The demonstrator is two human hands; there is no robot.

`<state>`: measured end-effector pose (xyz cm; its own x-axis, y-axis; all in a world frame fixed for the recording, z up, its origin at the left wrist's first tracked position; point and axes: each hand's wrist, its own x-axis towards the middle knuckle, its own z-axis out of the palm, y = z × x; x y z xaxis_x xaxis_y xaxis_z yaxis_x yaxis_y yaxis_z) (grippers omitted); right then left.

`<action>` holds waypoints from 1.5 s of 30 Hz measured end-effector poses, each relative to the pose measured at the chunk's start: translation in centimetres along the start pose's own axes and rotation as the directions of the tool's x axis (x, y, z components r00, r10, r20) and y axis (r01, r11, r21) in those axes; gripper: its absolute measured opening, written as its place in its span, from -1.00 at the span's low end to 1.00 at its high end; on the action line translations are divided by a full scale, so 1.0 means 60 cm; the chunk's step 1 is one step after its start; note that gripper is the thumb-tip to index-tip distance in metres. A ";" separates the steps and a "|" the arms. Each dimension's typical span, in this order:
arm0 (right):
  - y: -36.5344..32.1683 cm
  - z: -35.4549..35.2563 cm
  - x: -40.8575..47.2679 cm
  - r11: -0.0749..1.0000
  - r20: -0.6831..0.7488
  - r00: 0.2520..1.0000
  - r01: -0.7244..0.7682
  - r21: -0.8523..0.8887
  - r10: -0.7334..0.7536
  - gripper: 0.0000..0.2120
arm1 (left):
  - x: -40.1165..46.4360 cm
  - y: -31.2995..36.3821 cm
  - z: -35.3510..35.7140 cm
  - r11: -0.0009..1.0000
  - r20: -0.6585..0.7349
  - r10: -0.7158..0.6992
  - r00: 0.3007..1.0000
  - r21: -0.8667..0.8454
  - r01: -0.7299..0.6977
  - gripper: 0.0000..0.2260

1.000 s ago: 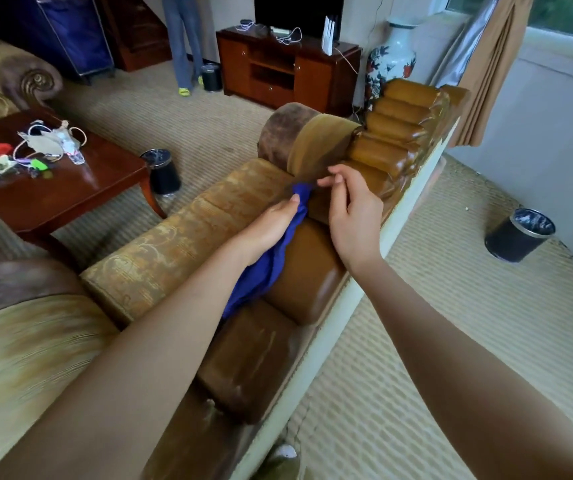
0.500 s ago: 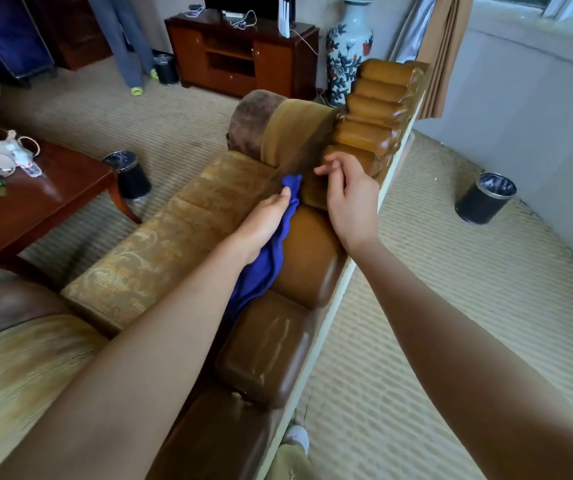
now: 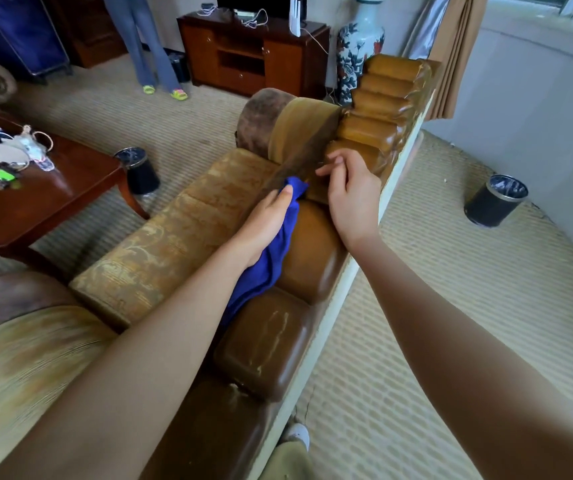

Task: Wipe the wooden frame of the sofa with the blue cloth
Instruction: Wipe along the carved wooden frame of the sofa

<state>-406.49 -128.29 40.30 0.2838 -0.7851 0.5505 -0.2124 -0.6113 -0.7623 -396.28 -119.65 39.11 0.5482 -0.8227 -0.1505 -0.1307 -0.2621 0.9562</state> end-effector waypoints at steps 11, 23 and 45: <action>-0.004 -0.004 -0.003 1.000 -0.030 0.999 -0.024 0.014 0.024 -0.79 | 0.025 0.002 0.001 0.998 0.027 -0.061 0.998 0.030 0.060 -0.56; -0.025 -0.009 -0.038 0.959 0.280 0.939 0.245 -0.143 -0.199 -0.69 | -0.083 -0.057 0.001 0.935 -0.054 0.310 0.949 0.198 -0.294 -0.66; -0.028 -0.026 -0.232 0.834 0.302 0.829 0.530 -0.153 -0.471 -0.68 | -0.224 -0.153 -0.063 0.922 0.124 0.014 0.992 0.382 -0.060 -0.31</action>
<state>-411.51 -116.49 34.45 0.6180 -0.3323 0.7125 -0.1697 -0.9413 -0.2918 -399.33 -104.26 33.34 0.4397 -0.8824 -0.1675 -0.4690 -0.3846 0.7951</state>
